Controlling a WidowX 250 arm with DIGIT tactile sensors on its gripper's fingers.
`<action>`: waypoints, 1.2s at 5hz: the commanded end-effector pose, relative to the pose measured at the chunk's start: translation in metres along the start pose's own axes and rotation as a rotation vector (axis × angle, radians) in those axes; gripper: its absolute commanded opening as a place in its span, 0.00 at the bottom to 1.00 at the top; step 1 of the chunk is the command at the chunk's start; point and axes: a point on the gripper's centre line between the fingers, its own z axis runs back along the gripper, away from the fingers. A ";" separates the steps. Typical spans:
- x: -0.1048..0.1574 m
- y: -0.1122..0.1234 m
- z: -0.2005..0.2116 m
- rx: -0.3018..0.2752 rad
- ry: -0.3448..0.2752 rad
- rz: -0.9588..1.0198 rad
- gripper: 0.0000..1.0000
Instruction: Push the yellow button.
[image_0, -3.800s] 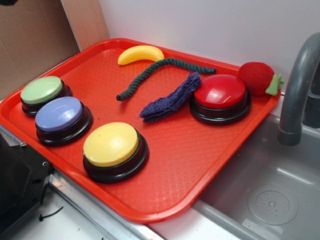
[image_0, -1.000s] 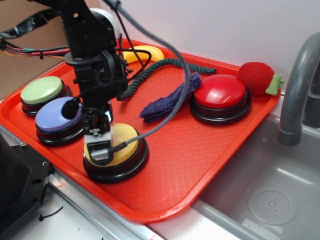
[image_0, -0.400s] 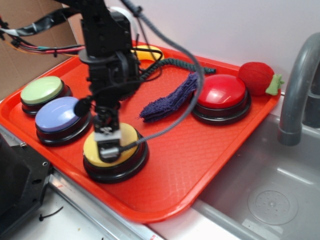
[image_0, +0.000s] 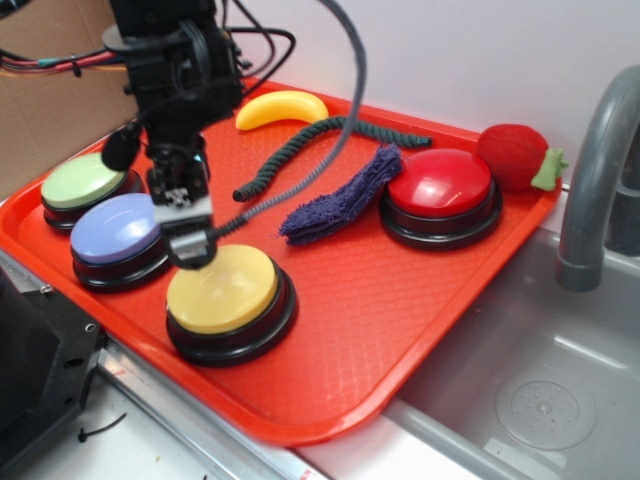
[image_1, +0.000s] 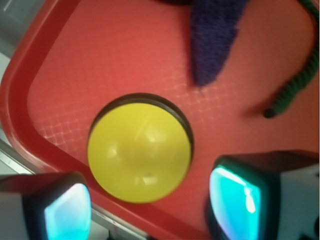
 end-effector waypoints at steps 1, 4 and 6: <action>0.001 0.000 0.024 0.003 -0.077 0.012 1.00; -0.007 0.001 0.037 -0.020 -0.089 0.023 1.00; -0.013 0.002 0.045 -0.011 -0.105 0.041 1.00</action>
